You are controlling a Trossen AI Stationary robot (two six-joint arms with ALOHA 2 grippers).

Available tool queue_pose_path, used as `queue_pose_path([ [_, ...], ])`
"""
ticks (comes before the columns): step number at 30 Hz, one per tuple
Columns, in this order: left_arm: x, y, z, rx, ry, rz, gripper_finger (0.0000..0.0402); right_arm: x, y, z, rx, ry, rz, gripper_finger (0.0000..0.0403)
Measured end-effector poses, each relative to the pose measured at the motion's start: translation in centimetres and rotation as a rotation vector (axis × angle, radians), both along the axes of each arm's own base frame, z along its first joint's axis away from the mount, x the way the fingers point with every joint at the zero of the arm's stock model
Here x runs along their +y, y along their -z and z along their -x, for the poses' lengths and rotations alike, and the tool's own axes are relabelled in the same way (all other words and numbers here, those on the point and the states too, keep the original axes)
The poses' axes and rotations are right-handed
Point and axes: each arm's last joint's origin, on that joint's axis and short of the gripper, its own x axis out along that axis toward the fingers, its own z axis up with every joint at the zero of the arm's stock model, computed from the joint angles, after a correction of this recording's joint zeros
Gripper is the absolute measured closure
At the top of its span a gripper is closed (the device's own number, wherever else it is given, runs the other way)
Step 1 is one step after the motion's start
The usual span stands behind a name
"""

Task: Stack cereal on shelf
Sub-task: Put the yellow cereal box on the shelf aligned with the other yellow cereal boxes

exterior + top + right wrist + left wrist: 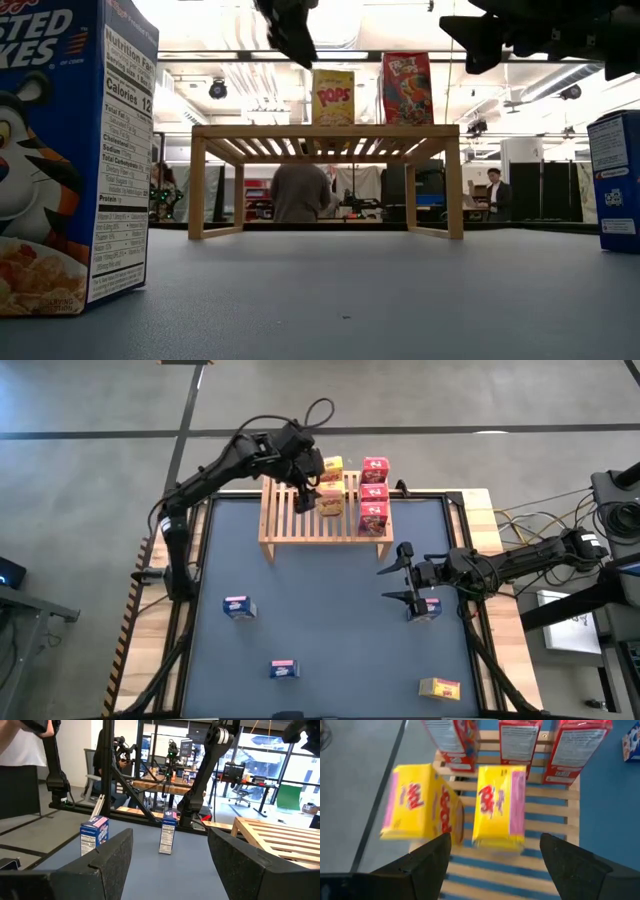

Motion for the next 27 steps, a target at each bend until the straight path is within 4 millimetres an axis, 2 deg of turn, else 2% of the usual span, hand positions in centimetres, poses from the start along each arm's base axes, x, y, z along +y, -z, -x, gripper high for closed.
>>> queue_pose_path([
  [7,-2.2,-2.4,3.4,0.020,-0.078,0.037,0.0117,0.0,0.0,0.0,0.000,0.000,-0.002,0.0156],
  [11,-5.1,-3.4,4.4,0.041,-0.077,0.031,0.0129,0.0,0.0,0.0,0.002,-0.001,-0.009,0.0156],
  [15,-9.2,-4.0,5.6,0.027,-0.066,-0.049,0.0146,0.0,0.0,0.0,0.002,-0.001,-0.013,0.0156],
  [18,-12.3,-3.3,7.0,-0.005,-0.043,-0.088,0.0161,0.0,0.0,0.0,0.004,-0.002,-0.020,0.0156],
  [21,-14.6,-1.7,9.0,-0.096,-0.008,-0.101,0.0172,0.0,0.0,0.0,0.004,-0.002,-0.021,0.0156],
  [24,-15.8,0.6,11.5,-0.235,0.027,-0.059,0.0182,0.0,0.0,0.0,0.004,-0.002,-0.021,0.0156],
  [27,-16.4,3.7,13.8,-0.404,0.067,0.034,0.0191,0.0,0.0,0.0,0.012,-0.004,-0.043,0.0156],
])
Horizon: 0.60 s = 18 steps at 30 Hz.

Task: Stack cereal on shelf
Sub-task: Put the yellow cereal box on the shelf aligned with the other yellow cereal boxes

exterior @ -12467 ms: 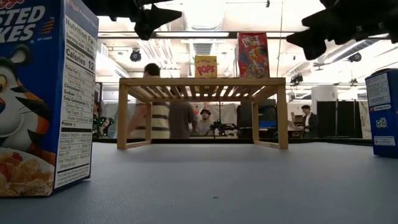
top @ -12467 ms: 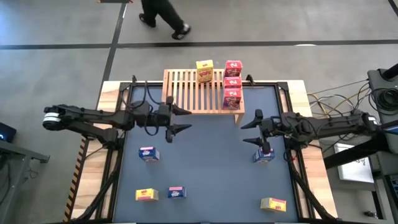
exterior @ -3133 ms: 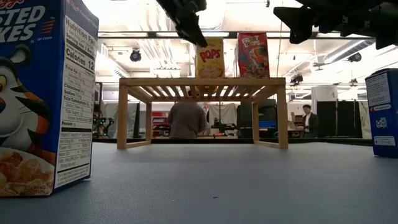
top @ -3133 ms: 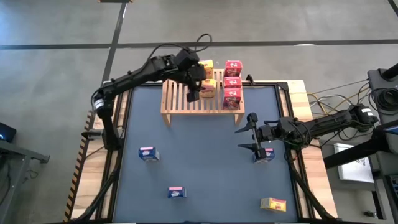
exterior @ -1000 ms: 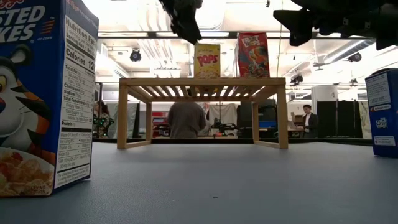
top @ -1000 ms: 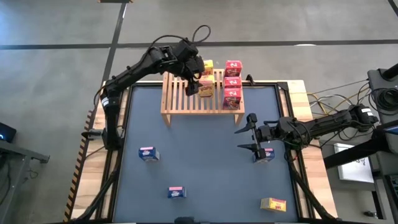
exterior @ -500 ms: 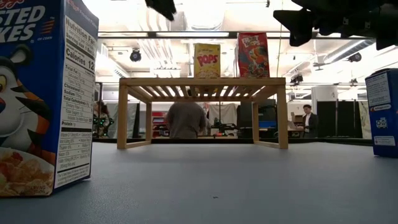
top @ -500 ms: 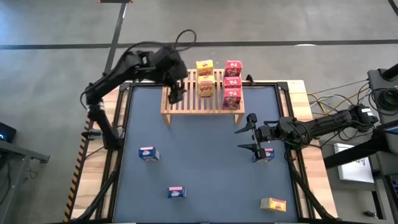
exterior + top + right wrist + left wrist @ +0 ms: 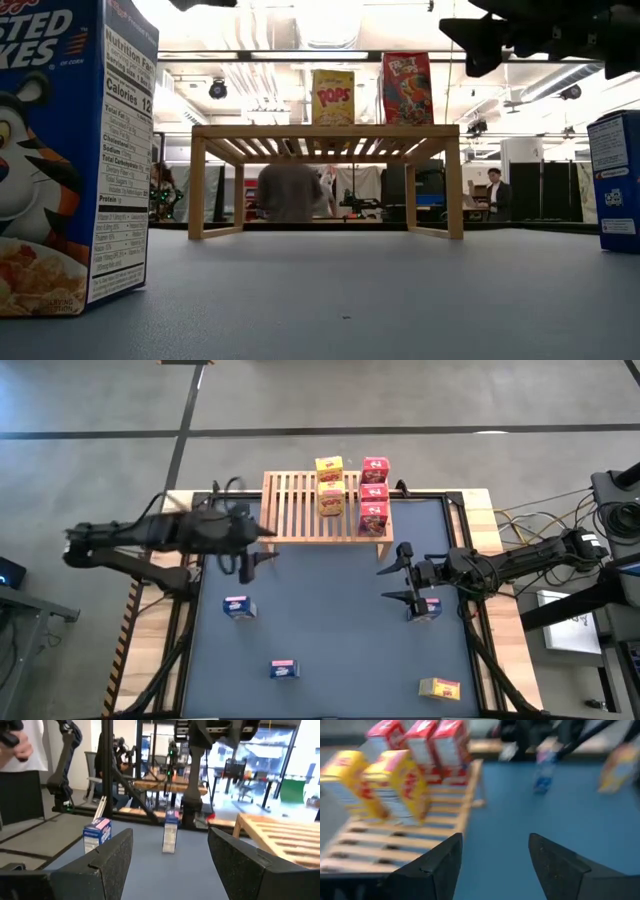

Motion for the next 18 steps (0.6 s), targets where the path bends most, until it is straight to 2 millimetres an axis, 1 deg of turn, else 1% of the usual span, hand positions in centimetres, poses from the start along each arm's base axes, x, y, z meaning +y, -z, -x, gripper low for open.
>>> queue_pose_path([
  [3,-0.2,2.8,1.9,-0.185,0.048,0.053,0.0200,0.1,-0.9,-0.5,0.078,-0.001,-0.004,0.0156],
  [5,-0.2,4.3,2.8,-0.304,0.060,0.061,0.0204,0.2,-1.8,-0.9,0.195,-0.004,-0.002,0.0156],
  [8,-0.2,6.5,3.7,-0.409,0.065,0.058,0.0208,0.5,-3.5,-1.1,0.408,-0.016,-0.010,0.0156],
  [12,-0.2,8.9,4.6,-0.480,0.069,0.050,0.0209,1.7,-5.4,-1.0,0.583,-0.056,-0.035,0.0156],
  [15,-0.2,11.0,5.1,-0.481,0.069,0.049,0.0209,2.9,-6.3,-0.9,0.591,-0.097,-0.048,0.0156],
  [18,-0.2,12.6,5.8,-0.512,0.069,0.055,0.0209,4.1,-6.3,-0.6,0.605,-0.089,-0.051,0.0156],
])
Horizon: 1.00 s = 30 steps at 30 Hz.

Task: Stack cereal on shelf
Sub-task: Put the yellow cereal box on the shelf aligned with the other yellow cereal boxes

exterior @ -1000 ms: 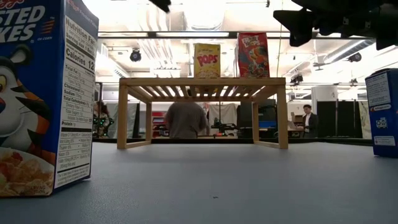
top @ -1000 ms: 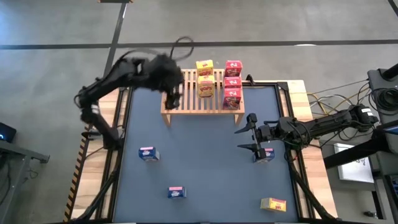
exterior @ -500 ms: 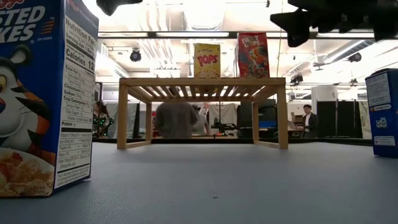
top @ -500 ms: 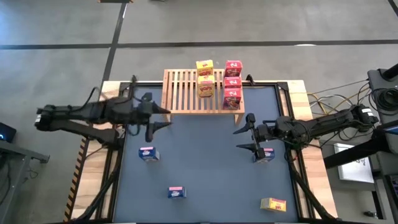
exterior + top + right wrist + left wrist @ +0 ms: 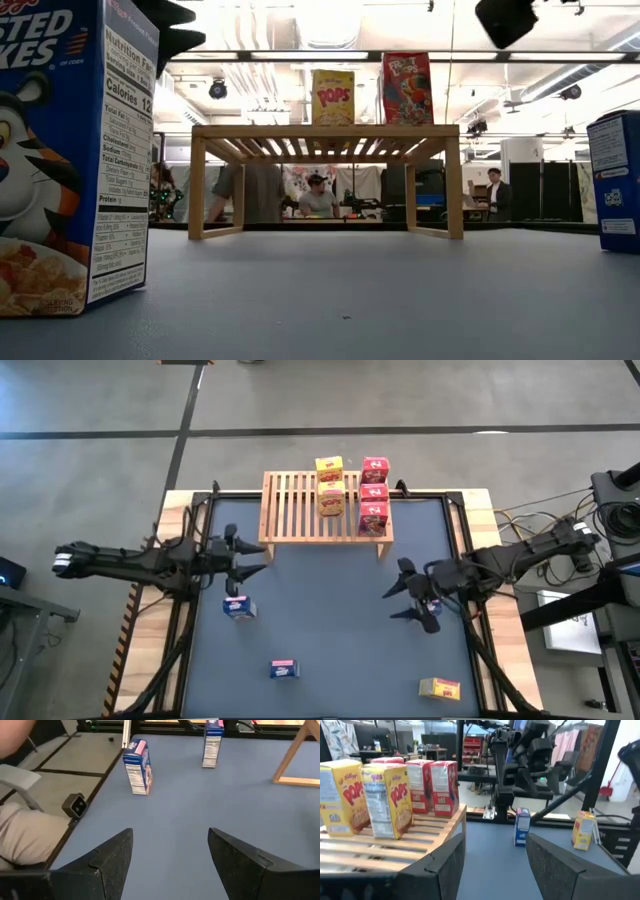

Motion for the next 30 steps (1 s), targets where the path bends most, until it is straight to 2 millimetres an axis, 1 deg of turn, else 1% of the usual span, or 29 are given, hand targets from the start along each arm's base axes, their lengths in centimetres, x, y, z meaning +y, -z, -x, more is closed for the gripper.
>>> queue_pose_path([
  [2,0.0,0.7,0.4,-0.032,0.001,0.017,0.0209,0.6,0.2,0.3,0.022,0.026,0.000,0.0156],
  [5,0.0,1.9,0.9,-0.043,0.008,0.029,0.0209,1.1,0.7,0.9,0.099,0.069,-0.035,0.0156],
  [7,0.0,2.4,1.2,-0.059,0.011,0.029,0.0209,1.3,1.1,1.2,0.162,0.085,-0.061,0.0156],
  [10,0.0,3.4,1.4,-0.052,0.017,0.001,0.0209,2.0,1.5,1.5,0.210,0.113,-0.083,0.0156],
  [13,0.0,4.7,1.5,-0.055,0.018,-0.012,0.0209,2.8,1.8,1.6,0.220,0.114,-0.068,0.0156],
  [19,-0.1,6.4,2.1,-0.137,0.056,0.030,0.0209,4.5,2.7,1.7,0.245,0.138,-0.043,0.0156],
  [22,-0.1,7.4,2.4,-0.141,0.059,0.053,0.0209,5.2,3.2,1.6,0.264,0.154,-0.033,0.0156],
  [26,-0.2,7.7,2.4,-0.118,0.071,0.101,0.0209,6.1,4.0,1.4,0.298,0.170,-0.033,0.0156],
  [30,-0.2,7.7,2.4,-0.120,0.098,0.112,0.0209,6.6,4.7,1.1,0.336,0.200,-0.048,0.0156],
])
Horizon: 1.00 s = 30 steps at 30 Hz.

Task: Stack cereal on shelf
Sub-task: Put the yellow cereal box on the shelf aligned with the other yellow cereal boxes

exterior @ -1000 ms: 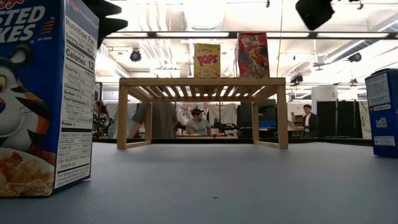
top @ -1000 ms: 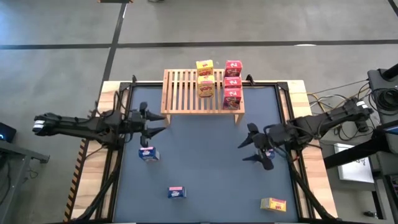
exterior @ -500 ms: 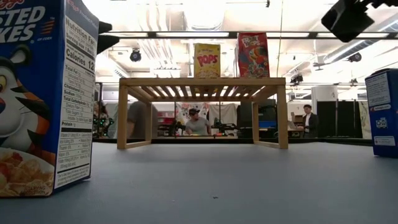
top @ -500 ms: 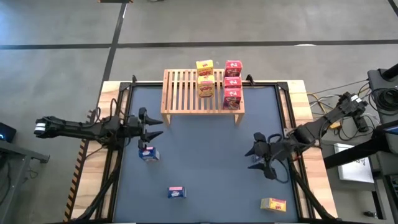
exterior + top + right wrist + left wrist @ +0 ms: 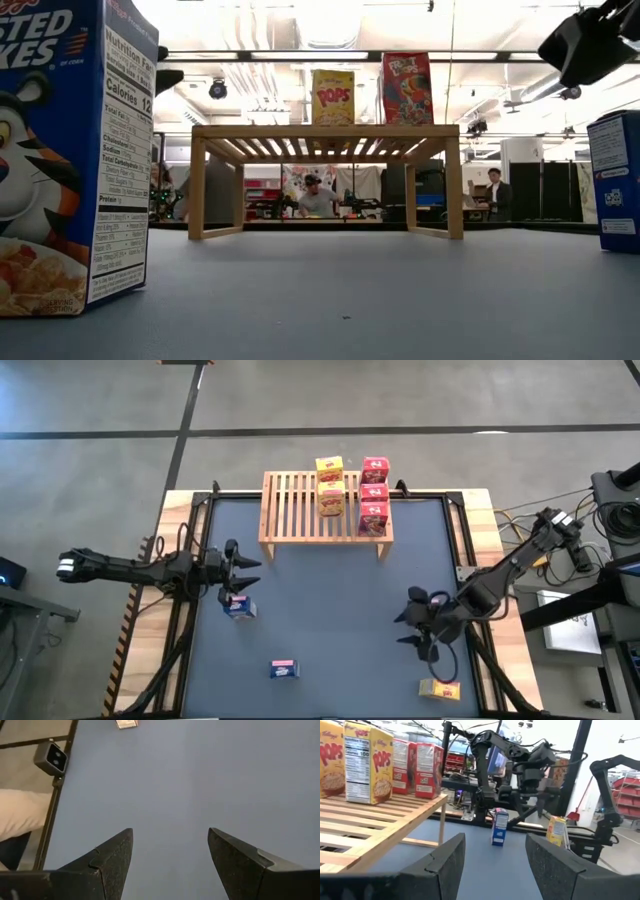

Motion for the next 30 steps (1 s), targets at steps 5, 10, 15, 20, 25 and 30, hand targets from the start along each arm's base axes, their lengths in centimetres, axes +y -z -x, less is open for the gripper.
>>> queue_pose_path([
  [5,0.0,0.1,0.0,0.007,0.002,0.021,0.0209,0.7,-0.2,-0.5,0.014,0.010,-0.024,0.0156],
  [10,0.0,0.2,-0.1,0.020,0.002,0.020,0.0209,2.0,-1.3,-0.8,0.005,-0.014,-0.046,0.0156],
  [15,0.0,0.3,-0.2,0.031,0.002,0.020,0.0209,3.5,-2.7,-1.0,0.011,-0.055,-0.038,0.0156],
  [20,0.0,0.4,-0.3,0.042,0.002,0.020,0.0209,4.3,-3.7,-1.4,0.089,-0.047,0.015,0.0156],
  [25,0.0,0.5,-0.4,0.052,0.002,0.019,0.0209,4.9,-4.4,-1.6,0.198,-0.007,0.071,0.0156],
  [30,0.0,0.7,-0.4,0.062,0.001,0.019,0.0209,6.4,-4.4,-1.5,0.230,-0.031,0.093,0.0156],
])
